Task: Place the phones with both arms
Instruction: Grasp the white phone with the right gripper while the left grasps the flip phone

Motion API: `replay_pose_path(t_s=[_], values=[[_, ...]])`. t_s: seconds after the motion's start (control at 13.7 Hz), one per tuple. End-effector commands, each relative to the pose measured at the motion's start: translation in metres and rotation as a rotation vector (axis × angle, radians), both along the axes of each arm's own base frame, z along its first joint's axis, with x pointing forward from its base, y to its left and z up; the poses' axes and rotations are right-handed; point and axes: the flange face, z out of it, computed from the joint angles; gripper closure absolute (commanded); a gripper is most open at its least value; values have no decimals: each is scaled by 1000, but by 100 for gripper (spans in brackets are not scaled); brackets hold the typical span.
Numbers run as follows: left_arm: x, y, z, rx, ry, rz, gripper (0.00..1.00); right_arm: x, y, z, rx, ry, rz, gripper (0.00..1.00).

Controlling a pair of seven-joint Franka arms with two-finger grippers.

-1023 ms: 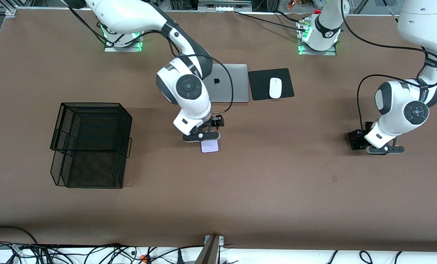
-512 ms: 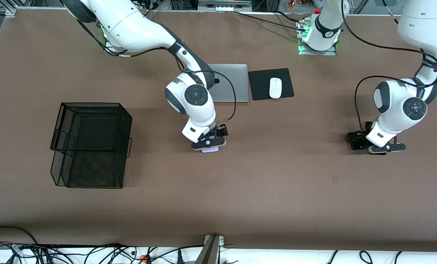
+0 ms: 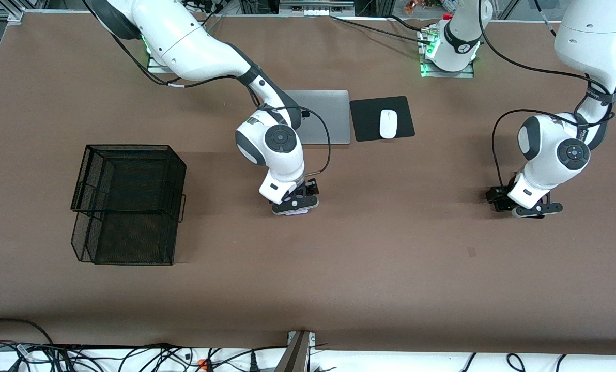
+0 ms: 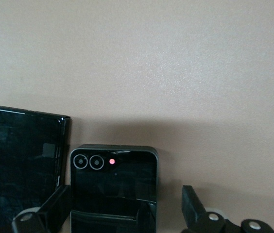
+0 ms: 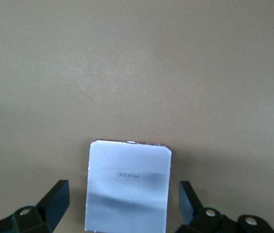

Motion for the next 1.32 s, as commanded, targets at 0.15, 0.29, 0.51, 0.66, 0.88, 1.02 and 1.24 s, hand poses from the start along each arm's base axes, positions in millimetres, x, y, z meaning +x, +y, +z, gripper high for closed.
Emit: replay_pose_path(t_s=[0.15, 0.29, 0.51, 0.66, 0.88, 1.02, 1.24], values=[[-4, 1, -5, -11, -10, 4, 0, 0, 0, -12, -16, -24, 15, 0], [-5, 5, -7, -10, -17, 1, 0, 0, -1, -13, -24, -31, 19, 0], [-8, 8, -10, -9, -7, -13, 0, -1, 0, -20, -21, -30, 23, 0], [-8, 10, -13, -9, -23, -11, 0, -1, -1, -23, -23, -28, 23, 0], [-9, 11, -17, -9, -23, -11, 0, -5, 0, -26, -28, -22, 28, 0], [-8, 10, -18, -9, -35, -14, 0, -4, -1, -28, -31, -24, 27, 0], [-5, 2, -19, -17, -45, -56, 0, -5, 0, -30, -33, -37, 17, 2]])
